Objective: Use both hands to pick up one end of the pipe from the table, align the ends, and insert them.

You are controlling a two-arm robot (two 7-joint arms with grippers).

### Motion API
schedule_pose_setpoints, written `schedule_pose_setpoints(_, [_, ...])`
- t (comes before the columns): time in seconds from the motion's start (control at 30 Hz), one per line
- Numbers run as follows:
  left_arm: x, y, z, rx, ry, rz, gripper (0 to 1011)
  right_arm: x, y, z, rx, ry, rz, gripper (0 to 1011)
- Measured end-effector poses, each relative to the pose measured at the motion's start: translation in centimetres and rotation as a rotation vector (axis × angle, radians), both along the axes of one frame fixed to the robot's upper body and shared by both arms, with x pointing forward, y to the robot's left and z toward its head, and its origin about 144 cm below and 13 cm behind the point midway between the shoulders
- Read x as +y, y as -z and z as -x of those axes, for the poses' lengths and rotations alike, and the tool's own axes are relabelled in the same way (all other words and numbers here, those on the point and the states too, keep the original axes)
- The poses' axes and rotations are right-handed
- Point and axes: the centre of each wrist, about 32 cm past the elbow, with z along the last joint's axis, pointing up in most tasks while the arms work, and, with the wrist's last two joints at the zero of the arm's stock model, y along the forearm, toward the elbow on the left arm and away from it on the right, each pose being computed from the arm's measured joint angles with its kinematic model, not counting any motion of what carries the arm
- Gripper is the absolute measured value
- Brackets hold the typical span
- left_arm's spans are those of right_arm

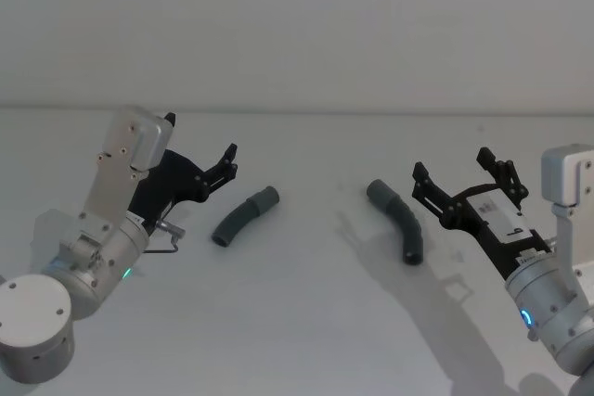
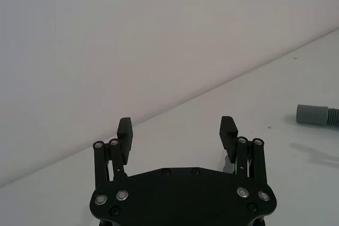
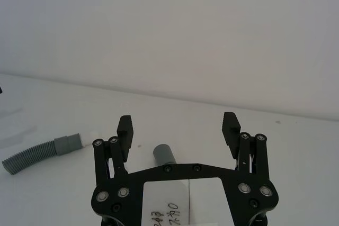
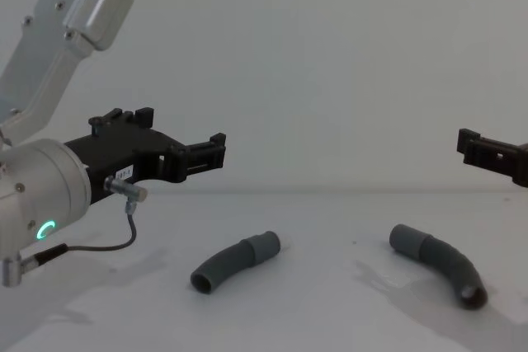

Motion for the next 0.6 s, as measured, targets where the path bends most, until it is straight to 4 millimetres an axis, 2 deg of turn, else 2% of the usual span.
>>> schedule_pose_setpoints(0.6, [0.0,0.0,0.0,0.0,0.0,0.0,1001,0.0,0.0,0.0,0.0,0.0,-0.001,1002])
